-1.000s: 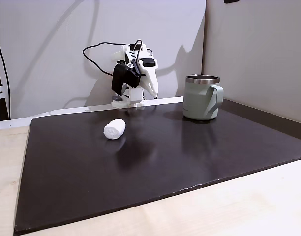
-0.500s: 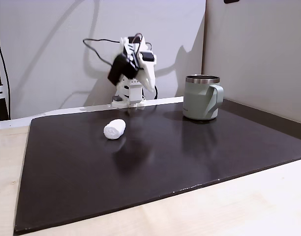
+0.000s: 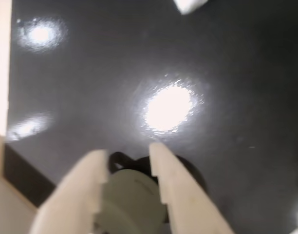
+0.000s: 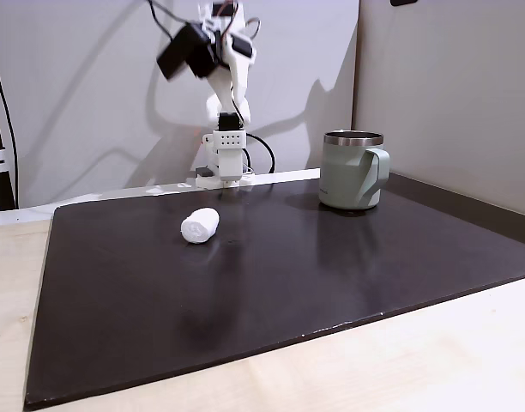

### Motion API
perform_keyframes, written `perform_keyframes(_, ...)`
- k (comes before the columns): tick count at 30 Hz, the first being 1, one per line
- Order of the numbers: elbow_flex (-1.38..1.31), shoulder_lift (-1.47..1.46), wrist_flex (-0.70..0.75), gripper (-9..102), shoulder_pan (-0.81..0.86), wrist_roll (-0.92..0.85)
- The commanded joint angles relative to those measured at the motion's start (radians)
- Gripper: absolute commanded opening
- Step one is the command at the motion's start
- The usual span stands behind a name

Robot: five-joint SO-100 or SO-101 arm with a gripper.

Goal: Grasp a gauze and put it in the cup.

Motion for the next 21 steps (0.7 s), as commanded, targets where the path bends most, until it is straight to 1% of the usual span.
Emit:
perform_keyframes(1, -0.218, -0.17, 0.072, 18, 0.058, -0.135)
perform_keyframes(7, -0.324, -0.397, 0.109, 29, 0.172, -0.416)
perform_keyframes(11, -0.44, -0.597, 0.172, 31, 0.225, -0.554)
perform_keyframes(17, -0.709, -0.922, 0.259, 32, 0.268, -0.634)
perform_keyframes(21, -0.844, -1.095, 0.322, 33, 0.268, -0.649)
